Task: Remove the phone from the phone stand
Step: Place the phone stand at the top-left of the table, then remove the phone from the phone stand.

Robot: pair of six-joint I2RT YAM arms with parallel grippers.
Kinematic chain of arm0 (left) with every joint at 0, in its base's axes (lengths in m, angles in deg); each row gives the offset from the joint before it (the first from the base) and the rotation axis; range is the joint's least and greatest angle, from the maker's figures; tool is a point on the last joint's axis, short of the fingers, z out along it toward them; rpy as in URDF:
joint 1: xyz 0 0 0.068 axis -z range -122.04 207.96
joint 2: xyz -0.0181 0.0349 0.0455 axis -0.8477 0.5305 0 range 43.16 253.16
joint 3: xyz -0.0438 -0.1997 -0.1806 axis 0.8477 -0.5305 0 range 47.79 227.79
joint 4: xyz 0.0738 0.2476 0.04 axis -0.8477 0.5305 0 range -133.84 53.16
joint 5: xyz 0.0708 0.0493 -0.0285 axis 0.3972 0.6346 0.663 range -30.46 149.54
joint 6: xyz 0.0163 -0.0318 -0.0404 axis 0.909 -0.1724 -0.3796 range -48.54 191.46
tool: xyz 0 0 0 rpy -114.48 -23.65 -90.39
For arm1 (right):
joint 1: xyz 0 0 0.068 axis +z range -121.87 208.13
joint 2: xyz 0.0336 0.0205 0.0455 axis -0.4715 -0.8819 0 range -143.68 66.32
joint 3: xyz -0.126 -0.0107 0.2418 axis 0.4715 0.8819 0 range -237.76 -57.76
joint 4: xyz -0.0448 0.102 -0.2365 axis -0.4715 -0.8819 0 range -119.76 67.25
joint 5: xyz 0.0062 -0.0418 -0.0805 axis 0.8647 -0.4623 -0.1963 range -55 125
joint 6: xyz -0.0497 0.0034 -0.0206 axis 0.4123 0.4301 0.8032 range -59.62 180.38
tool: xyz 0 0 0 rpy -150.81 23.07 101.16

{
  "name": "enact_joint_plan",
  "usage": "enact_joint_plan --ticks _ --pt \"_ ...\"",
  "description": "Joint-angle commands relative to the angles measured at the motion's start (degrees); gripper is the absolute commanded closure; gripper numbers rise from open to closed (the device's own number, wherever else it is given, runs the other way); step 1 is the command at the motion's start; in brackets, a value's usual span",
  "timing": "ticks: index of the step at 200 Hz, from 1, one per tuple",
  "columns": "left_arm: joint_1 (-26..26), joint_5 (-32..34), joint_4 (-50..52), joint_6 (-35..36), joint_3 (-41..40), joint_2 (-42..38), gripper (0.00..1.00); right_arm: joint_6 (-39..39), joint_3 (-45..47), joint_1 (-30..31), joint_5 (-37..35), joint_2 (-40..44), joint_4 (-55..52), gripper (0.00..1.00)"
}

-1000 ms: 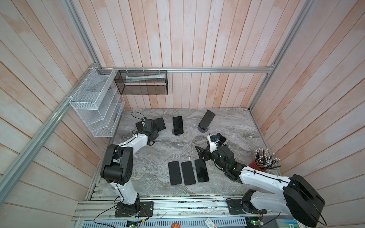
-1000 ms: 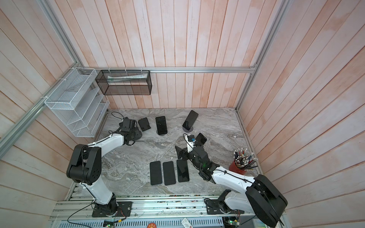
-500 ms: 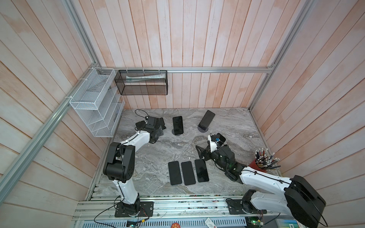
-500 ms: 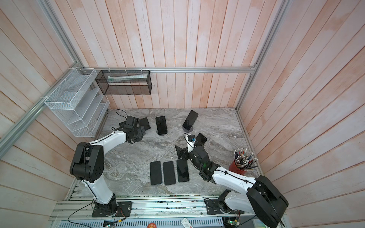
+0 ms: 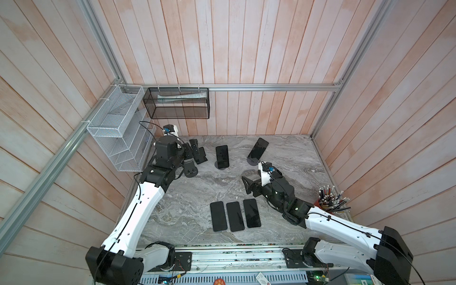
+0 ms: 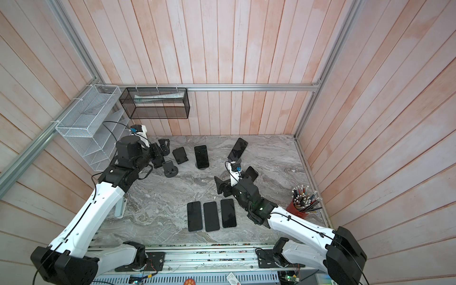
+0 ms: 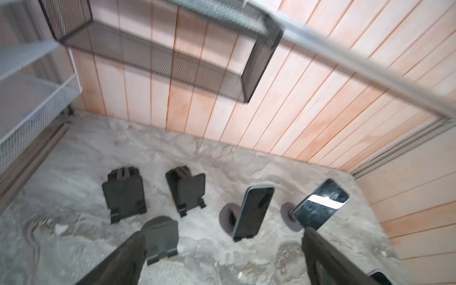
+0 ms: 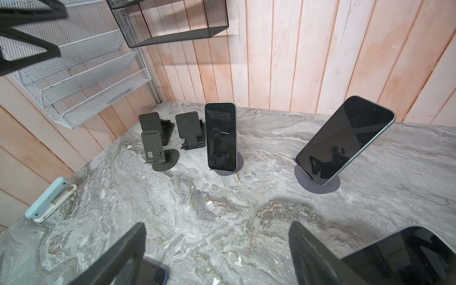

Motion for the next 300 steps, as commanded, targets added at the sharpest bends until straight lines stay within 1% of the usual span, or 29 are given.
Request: enact_joint_plan --ticks 1,12,20,29,46,63,74,85,92,102,110,121,140,153,168,187,204,232,262,300 --pt "-0.06 -3.61 -8.70 -2.32 -0.80 -1.07 0.00 -1.86 -5.22 0.68 -4.42 -2.24 -9.02 0.09" --pt "-0.07 -3.11 -12.56 -3.14 -1.26 -0.90 0.00 -1.63 -8.05 0.75 -4.33 -4.45 -10.54 0.08" --pt "-0.19 -3.30 -14.24 -3.49 -1.15 -0.20 0.00 -0.83 -10.24 0.84 -2.21 -6.34 -11.70 0.07" --pt "-0.70 -4.79 -15.54 -3.92 -1.06 0.74 0.00 -0.88 -13.01 0.94 -1.00 -8.85 -13.55 0.05" --pt "-1.90 -8.68 -17.08 -5.72 -1.22 3.04 0.00 -1.35 -16.99 1.04 -0.82 -13.44 -15.10 0.04" --pt "-2.46 -10.66 -15.77 -8.03 -0.71 5.41 0.00 -1.91 -18.44 1.09 -2.84 -16.60 -12.84 0.02" --pt "-2.95 -13.54 -16.70 -9.14 -0.62 6.37 0.00 -2.75 -19.68 1.06 -5.75 -18.64 -11.40 0.02" --pt "-3.30 -15.80 -17.04 -10.71 -0.34 6.93 0.00 -2.25 -22.49 0.96 -6.40 -21.66 -10.62 0.02" --pt "-3.56 -17.27 -17.32 -11.55 -0.61 7.05 0.00 -1.90 -25.24 1.01 -6.38 -23.94 -11.22 0.02" --pt "-4.12 -16.97 -16.94 -13.63 -1.79 6.71 0.00 -0.55 -29.93 0.96 -6.19 -28.44 -12.83 0.02" --pt "-4.89 -17.37 -18.37 -15.99 -4.32 6.24 0.00 0.31 -32.99 0.91 -6.65 -31.40 -13.98 0.02" --pt "-6.44 -19.55 -21.78 -20.63 -9.25 6.08 0.00 1.68 -37.01 0.66 -6.89 -35.09 -14.96 0.02" --pt "-10.56 -23.45 -26.31 -27.57 -15.06 7.82 0.01 4.46 -45.32 -0.54 -7.19 -40.91 -16.89 0.02" --pt "-12.11 -27.07 -28.08 -30.25 -15.13 10.19 0.03 4.04 -50.75 -2.22 -5.45 -44.70 -19.10 0.02" --pt "-12.94 -30.62 -28.32 -31.71 -14.50 12.10 0.03 3.70 -57.38 -3.71 -3.43 -48.89 -22.52 0.02" --pt "-13.59 -32.72 -30.76 -33.73 -15.27 12.94 0.03 4.06 -65.99 -4.45 -3.62 -54.28 -27.95 0.02" --pt "-14.38 -35.15 -32.29 -35.38 -15.62 13.45 0.05 1.26 -73.96 -5.27 -4.04 -59.03 -34.16 0.02" --pt "-15.05 -35.83 -33.31 -36.07 -15.98 13.11 0.05 -0.52 -80.35 -6.27 -0.33 -62.90 -36.71 0.02" --pt "-15.56 -34.69 -33.47 -36.89 -16.94 12.89 0.05 -2.67 -90.05 -7.30 -0.33 -68.10 -43.68 0.02" --pt "-15.84 -34.57 -33.55 -36.80 -17.03 12.85 0.06 -2.66 -91.30 -7.41 1.08 -69.49 -44.25 0.02"
